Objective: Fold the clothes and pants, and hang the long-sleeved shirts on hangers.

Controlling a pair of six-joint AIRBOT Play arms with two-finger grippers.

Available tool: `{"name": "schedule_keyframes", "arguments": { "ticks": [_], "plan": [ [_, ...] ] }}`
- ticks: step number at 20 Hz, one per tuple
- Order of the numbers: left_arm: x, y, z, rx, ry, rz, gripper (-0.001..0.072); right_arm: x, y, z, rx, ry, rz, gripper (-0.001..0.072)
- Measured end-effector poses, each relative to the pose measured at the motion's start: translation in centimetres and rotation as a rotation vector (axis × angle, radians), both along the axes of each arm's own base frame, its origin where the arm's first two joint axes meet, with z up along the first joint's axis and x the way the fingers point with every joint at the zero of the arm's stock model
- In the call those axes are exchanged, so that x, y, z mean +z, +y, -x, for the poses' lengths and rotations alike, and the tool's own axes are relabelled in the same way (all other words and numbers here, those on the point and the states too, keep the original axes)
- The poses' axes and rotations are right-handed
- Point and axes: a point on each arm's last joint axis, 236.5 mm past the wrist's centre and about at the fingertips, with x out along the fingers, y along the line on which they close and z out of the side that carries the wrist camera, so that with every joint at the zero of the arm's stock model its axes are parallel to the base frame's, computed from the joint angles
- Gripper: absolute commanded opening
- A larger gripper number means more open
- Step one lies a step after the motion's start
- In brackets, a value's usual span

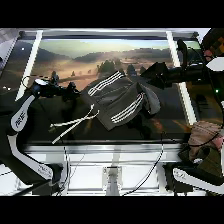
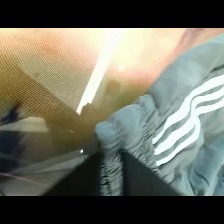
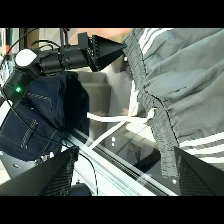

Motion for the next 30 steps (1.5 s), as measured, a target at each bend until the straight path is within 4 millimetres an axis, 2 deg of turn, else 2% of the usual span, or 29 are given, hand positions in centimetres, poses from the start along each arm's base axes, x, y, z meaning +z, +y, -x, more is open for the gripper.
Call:
{"name": "schedule_keyframes", "arguments": {
  "ticks": [1, 2, 3, 7, 9, 11, 14, 18, 19, 21, 22, 23, 24, 25, 26, 27, 28, 29, 30],
  "plan": [
    [0.2, -0.2, -0.2, -0.001, -0.009, 0.006, 0.0003, 0.1, 0.0, -0.2, -0.007, -0.005, -0.001, 0.0399],
    [0.6, -0.4, -0.4, -0.001, -0.024, 0.016, 0.0002, 0.1, -0.1, -0.4, -0.013, -0.010, 0.000, 0.0136],
    [1.4, -0.6, -0.7, -0.007, -0.053, 0.025, 0.0002, 0.1, -0.1, -0.5, -0.018, -0.013, 0.000, 0.0018],
    [7.3, -0.3, -1.9, -0.027, -0.212, 0.013, 0.0001, -1.1, -1.4, -1.2, -0.041, -0.031, 0.075, 0.0005],
    [10.2, 0.7, -1.9, -0.061, -0.288, -0.059, 0.0001, -2.5, -2.4, -1.3, -0.045, -0.024, 0.142, 0.0005],
    [12.1, 2.2, -1.7, -0.086, -0.333, -0.167, 0.0001, -3.7, -3.0, -1.1, -0.033, -0.001, 0.184, 0.0005],
    [13.0, 5.3, -1.6, -0.108, -0.338, -0.344, 0.0001, -5.3, -3.2, -0.2, 0.006, 0.056, 0.214, 0.0005],
    [11.6, 9.3, -1.8, -0.118, -0.287, -0.554, 0.0004, -6.4, -2.6, 1.6, 0.077, 0.118, 0.229, 0.0007],
    [11.1, 10.4, -1.8, -0.114, -0.271, -0.599, 0.0040, -6.5, -2.2, 2.2, 0.100, 0.131, 0.232, 0.0008],
    [10.7, 11.7, -2.3, -0.098, -0.264, -0.658, 0.0339, -6.8, -1.4, 3.0, 0.138, 0.144, 0.240, 0.0028],
    [10.6, 12.2, -2.5, -0.093, -0.267, -0.678, 0.0373, -6.9, -1.1, 3.1, 0.147, 0.143, 0.248, 0.0028],
    [10.7, 12.5, -2.8, -0.083, -0.273, -0.694, 0.0373, -6.9, -0.9, 3.1, 0.150, 0.137, 0.253, 0.0045],
    [10.9, 12.8, -3.1, -0.078, -0.281, -0.706, 0.0373, -7.0, -0.8, 2.8, 0.145, 0.126, 0.260, 0.0170],
    [11.1, 13.1, -3.3, -0.073, -0.289, -0.720, 0.0373, -7.0, -0.7, 2.4, 0.134, 0.111, 0.265, 0.0340],
    [11.4, 13.3, -3.5, -0.067, -0.297, -0.726, 0.0340, -7.0, -0.7, 1.9, 0.122, 0.096, 0.269, 0.0387],
    [11.8, 13.3, -3.6, -0.064, -0.307, -0.731, 0.0250, -7.0, -0.8, 1.3, 0.104, 0.076, 0.273, 0.0377],
    [12.4, 13.2, -3.7, -0.056, -0.318, -0.724, 0.0046, -6.9, -0.9, 0.6, 0.083, 0.054, 0.279, 0.0173],
    [13.0, 12.7, -3.6, -0.049, -0.325, -0.705, 0.0004, -6.8, -1.1, -0.2, 0.057, 0.027, 0.286, 0.0012],
    [13.6, 12.0, -3.4, -0.050, -0.329, -0.676, 0.0003, -6.7, -1.4, -1.1, 0.030, 0.000, 0.292, 0.0004]
  ]
}}
